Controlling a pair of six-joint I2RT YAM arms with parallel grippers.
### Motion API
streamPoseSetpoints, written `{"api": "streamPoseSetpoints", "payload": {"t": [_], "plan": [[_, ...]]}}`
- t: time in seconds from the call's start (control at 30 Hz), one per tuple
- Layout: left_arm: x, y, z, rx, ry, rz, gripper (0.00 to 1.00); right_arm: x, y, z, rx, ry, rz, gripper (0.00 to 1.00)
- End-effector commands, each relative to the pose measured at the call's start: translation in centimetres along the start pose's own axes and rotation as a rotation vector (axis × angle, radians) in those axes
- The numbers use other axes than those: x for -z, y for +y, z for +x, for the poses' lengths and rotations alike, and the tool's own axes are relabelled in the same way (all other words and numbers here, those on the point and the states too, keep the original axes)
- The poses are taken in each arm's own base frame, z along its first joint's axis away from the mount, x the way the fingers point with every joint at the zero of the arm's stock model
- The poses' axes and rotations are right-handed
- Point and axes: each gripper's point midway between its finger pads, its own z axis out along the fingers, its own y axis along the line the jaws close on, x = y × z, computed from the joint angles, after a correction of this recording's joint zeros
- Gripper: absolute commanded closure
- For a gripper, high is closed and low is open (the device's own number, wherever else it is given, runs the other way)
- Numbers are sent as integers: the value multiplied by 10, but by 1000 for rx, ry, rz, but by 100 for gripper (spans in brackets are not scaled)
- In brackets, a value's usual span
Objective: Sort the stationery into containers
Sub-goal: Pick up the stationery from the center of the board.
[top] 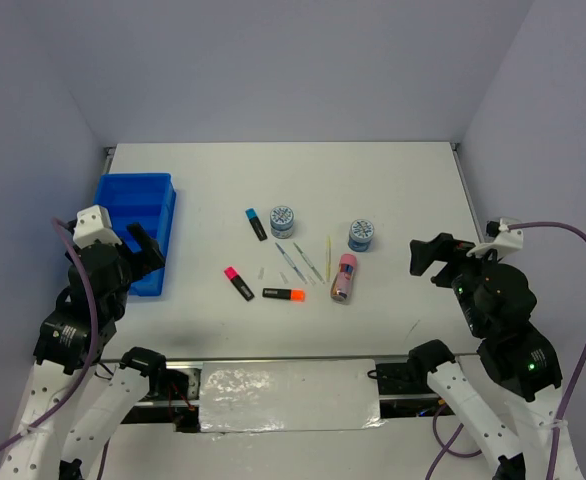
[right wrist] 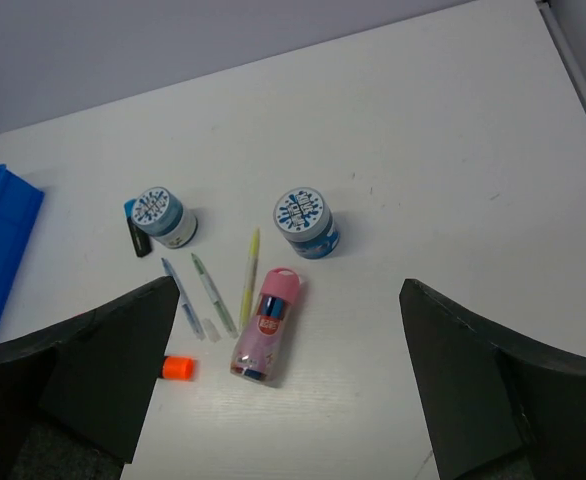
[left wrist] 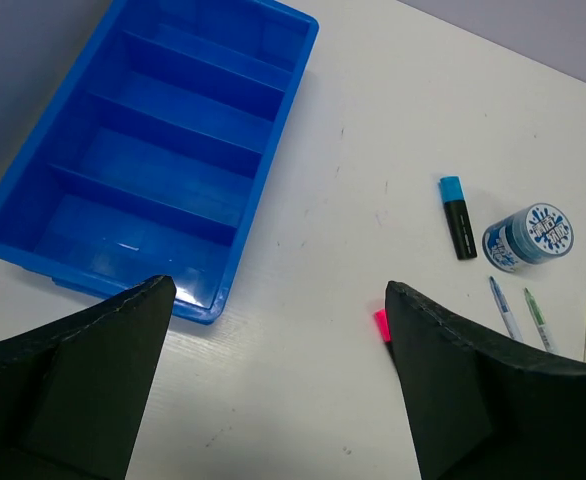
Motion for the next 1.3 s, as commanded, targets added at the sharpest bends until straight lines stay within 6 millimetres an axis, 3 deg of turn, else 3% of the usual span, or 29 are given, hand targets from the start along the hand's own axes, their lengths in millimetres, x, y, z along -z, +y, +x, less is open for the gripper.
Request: {"api": "streamPoseSetpoints", "payload": {"t": [0.0, 0.27, 0.37, 0.43, 0.57, 0.63, 0.67, 0.73, 0.77, 0.83, 0.87, 0.97, 1.27], "plan": [[0, 3, -4, 17, -21, -20, 1, 6, -3, -12, -19, -42, 17, 0], [0, 1, -4, 10, -18, -7, 1, 3, 8, -15, -46, -36, -25, 0], [-1, 1, -3, 10, -14, -8, 1, -6, 14, -9, -63, 10, -24, 0], [-1, 1, -4, 11, -16, -9, 1, -24, 24, 7, -95, 87, -39, 0], [-3, 2, -2, 8, -5, -19, 1, -64, 40, 70, -169, 308, -9, 0], [-3, 1, -1, 6, -3, -17, 1, -73, 49, 84, -182, 319, -9, 0], [-3, 1, -1, 6, -3, -17, 1, -75, 61, 106, -151, 376, -15, 0], [-4, 1, -1, 5, -2, -15, 1, -83, 64, 124, -141, 383, 54, 0], [-5, 0, 0, 2, 5, -15, 1, -86, 75, 146, -92, 439, 67, 0], [-5, -1, 0, 0, 8, -10, 1, -94, 69, 162, -87, 443, 168, 2], [-5, -1, 1, -3, 9, -8, 1, -99, 64, 180, -60, 469, 213, 4], [-4, -3, 0, -2, 5, 5, 1, -111, 65, 201, -72, 475, 228, 13], [-1, -5, 0, 0, -4, 26, 1, -126, 59, 250, -25, 595, 258, 21]]}}
